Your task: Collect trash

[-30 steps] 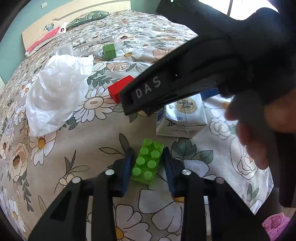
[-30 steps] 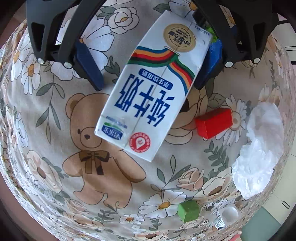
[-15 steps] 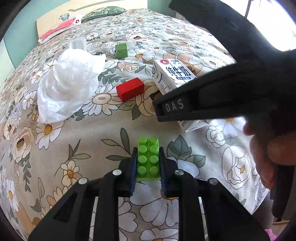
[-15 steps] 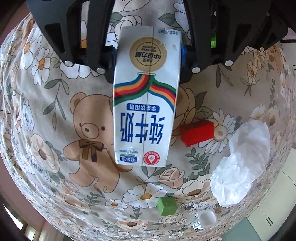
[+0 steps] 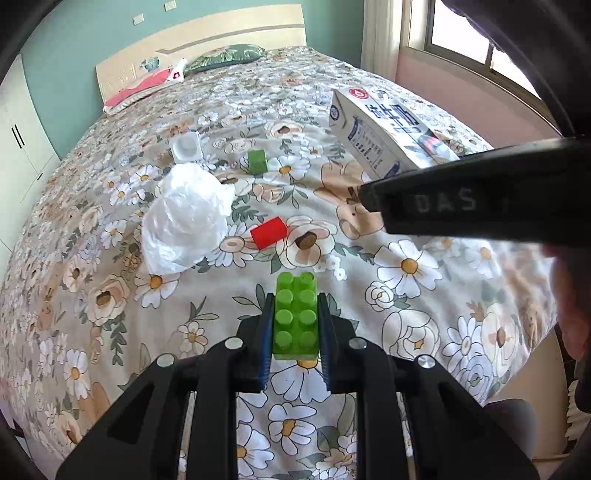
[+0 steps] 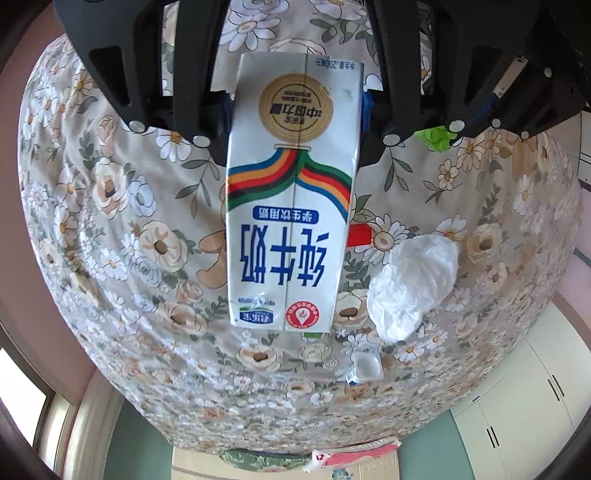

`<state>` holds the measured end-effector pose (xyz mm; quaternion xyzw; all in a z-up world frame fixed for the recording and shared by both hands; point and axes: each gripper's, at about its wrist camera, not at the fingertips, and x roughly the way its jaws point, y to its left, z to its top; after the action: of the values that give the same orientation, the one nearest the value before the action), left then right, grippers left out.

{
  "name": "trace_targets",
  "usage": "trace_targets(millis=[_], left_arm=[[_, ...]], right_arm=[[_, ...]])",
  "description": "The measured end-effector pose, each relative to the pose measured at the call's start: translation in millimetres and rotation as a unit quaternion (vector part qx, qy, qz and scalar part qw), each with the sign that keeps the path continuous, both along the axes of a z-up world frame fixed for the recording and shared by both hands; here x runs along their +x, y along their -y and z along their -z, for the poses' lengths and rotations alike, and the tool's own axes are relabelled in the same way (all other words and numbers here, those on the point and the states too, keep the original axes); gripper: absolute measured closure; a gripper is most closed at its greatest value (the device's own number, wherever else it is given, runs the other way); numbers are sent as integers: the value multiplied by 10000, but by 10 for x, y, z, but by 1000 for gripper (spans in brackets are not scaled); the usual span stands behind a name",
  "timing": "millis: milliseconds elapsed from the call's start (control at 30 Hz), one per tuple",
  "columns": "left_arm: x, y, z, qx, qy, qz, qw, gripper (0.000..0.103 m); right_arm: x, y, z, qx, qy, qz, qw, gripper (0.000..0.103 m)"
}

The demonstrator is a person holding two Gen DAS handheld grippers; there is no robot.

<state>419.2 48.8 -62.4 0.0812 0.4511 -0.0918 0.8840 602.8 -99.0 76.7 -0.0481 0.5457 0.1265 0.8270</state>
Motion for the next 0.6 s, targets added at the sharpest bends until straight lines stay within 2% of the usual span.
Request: trace_targets(millis=[167, 300, 600], left_arm=[[-151, 56, -503, 74, 326, -233, 9992, 79], [-417, 117, -943, 206, 669, -334, 9970, 79], [-1034, 246, -1825, 243, 1219, -519, 9909, 79]], right_arm=[[-324, 153, -623, -13, 496, -242, 9985, 54], [-651, 261, -1103, -7, 861, -487, 9951, 54], [-1515, 410, -2086, -169, 1650, -1141, 9795, 54]])
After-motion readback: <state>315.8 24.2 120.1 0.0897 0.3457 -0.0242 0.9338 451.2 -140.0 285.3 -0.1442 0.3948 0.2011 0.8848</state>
